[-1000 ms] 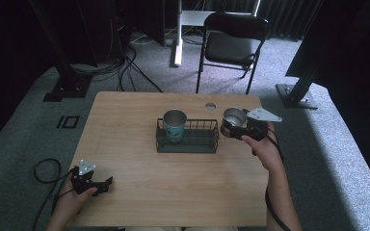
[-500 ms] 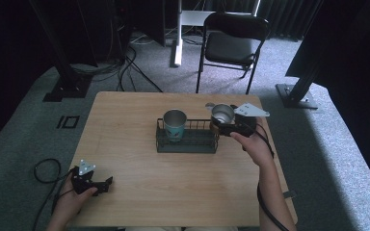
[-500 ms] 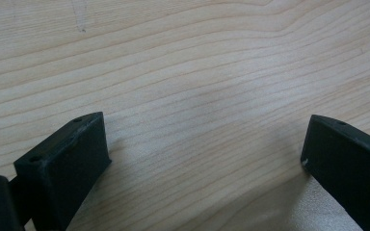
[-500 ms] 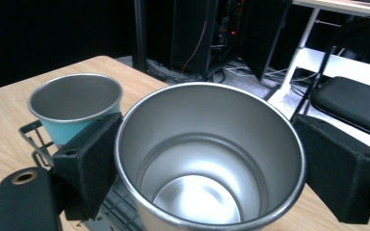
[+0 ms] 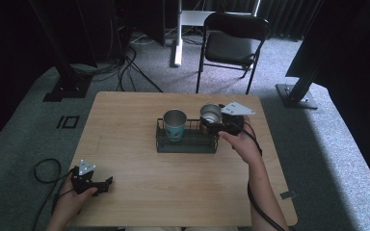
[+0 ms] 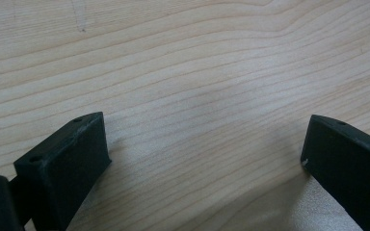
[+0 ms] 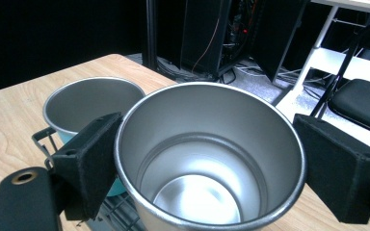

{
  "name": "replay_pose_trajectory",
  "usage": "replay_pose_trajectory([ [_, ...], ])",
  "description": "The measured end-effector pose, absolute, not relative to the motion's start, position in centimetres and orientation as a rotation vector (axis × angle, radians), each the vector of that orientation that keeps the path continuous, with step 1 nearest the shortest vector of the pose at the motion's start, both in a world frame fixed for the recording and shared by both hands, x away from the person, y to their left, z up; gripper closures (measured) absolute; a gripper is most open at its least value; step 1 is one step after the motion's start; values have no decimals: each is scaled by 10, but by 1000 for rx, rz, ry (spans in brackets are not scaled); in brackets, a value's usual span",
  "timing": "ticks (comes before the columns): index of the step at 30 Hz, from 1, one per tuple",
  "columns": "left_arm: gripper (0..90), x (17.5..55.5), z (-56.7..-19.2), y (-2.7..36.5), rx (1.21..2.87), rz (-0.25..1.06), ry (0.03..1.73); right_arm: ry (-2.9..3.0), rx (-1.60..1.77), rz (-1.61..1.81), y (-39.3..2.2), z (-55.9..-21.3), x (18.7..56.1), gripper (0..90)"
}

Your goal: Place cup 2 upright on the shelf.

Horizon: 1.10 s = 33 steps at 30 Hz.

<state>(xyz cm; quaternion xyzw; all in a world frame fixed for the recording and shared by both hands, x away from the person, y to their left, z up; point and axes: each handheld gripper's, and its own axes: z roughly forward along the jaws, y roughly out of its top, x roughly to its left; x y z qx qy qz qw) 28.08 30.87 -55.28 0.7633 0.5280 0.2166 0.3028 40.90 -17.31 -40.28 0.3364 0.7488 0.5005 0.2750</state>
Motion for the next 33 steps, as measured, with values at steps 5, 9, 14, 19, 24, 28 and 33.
replay_pose_trajectory([
  [5,33,281,-553,309,2023,573,1400,2021,921,1350,-168,-409,412,133],
  [9,33,281,-553,309,2022,573,1400,2016,934,1353,-165,-416,415,133],
  [14,33,281,-553,309,2023,573,1400,2038,946,1342,-159,-427,418,133],
  [19,33,281,-553,309,2022,573,1400,2058,955,1321,-156,-438,420,134],
  [24,33,281,-553,309,2023,573,1400,2077,957,1306,-152,-446,420,133],
  [28,33,281,-553,309,2023,573,1400,2089,958,1304,-148,-452,421,133],
  [33,33,281,-553,309,2023,573,1400,2095,962,1298,-146,-456,422,133],
])
